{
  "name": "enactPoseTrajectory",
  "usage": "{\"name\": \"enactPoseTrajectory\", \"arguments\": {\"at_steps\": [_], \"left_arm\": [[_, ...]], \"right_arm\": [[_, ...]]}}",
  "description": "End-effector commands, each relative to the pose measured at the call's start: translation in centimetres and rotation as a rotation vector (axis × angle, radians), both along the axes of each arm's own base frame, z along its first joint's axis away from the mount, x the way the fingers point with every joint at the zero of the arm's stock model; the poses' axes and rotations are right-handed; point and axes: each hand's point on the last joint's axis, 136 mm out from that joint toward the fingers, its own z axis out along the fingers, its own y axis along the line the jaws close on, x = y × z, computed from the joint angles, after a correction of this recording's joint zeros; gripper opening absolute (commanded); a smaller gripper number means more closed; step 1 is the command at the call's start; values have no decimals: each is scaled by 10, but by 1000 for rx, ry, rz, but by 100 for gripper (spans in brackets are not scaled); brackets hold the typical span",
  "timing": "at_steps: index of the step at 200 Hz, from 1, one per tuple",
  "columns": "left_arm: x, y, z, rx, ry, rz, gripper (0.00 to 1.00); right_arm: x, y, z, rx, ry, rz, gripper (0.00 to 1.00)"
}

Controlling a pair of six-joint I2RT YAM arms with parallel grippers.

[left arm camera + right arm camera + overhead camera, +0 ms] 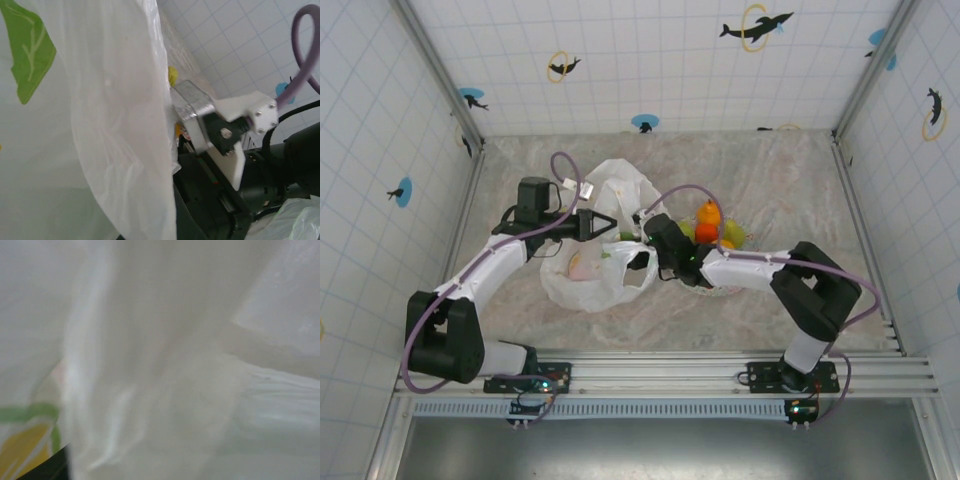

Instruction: Place the fruits into the plastic bag

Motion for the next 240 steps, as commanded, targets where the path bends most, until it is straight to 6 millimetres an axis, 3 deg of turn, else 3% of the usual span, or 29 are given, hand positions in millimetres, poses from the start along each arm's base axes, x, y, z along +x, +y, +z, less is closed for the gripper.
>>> {"name": "enactPoseTrajectory", "arguments": {"at_steps": [1,39,113,159,240], "left_arm": [[-5,-5,9,-35,-19,-27,0],[-4,-5,7,-32,-19,-25,0],[-3,-5,4,-34,20,-8,0],[-2,-5,5,-32,15,-3,0],[-2,-4,5,-25,11,2,0]], "right_arm": [[13,17,11,108,49,-97,49],[12,36,0,147,139,-95,54],[3,56,6,225,200,-8,65],[3,54,13,246,198,5,73],[1,37,26,264,170,6,77]]}}
